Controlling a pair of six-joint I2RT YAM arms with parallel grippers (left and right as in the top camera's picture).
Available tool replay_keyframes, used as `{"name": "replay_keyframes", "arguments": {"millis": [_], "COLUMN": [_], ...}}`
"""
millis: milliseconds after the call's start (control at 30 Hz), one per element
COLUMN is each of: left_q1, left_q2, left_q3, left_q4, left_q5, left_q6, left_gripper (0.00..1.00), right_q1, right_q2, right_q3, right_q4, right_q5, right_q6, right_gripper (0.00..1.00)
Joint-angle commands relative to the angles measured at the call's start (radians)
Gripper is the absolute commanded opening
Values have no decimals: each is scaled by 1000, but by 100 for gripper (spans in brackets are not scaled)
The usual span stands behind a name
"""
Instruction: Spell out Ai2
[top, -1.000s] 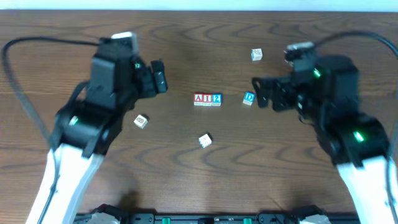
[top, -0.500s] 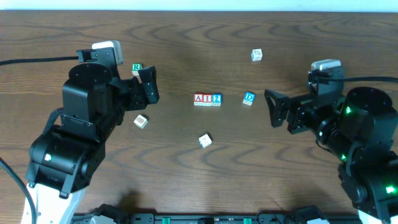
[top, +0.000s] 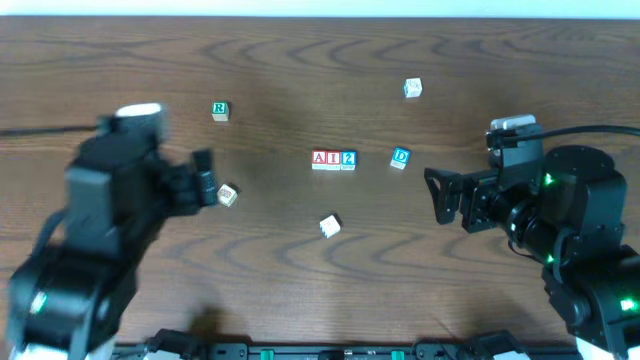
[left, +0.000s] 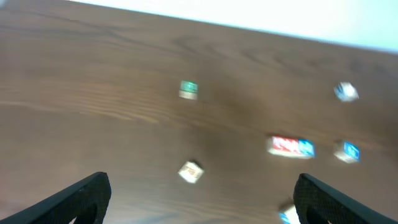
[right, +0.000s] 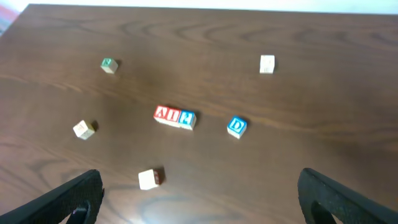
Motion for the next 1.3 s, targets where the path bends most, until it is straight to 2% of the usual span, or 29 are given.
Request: {"name": "replay_keyframes", "arguments": {"millis": [0, 233, 400, 600, 967, 1267], "left_q1": [104, 252, 289, 293, 291, 291], "left_q2": [-110, -415, -596, -761, -885, -915], "left_q3": [-78, -472, -750, -995, -1136, -1201], "left_q4": [-15, 91, 208, 292, 300, 293], "left_q5": [-21, -5, 72, 91, 124, 158], "left_q6": [52, 69, 192, 198, 216, 220], "left_gripper": [95, 95, 95, 95, 95, 95], "right_q1": [-6, -6, -6, -6, -6, -6], "right_q2": [0, 0, 0, 0, 0, 0], "right_q3": [8, 8, 8, 8, 8, 8], "right_q4": [-15, -37, -37, -37, -37, -37], "right_q5": [6, 7, 6, 6, 6, 6], "right_q6": [-14, -14, -14, -14, -14, -14], "right_gripper": [99, 99, 99, 99, 99, 99]}}
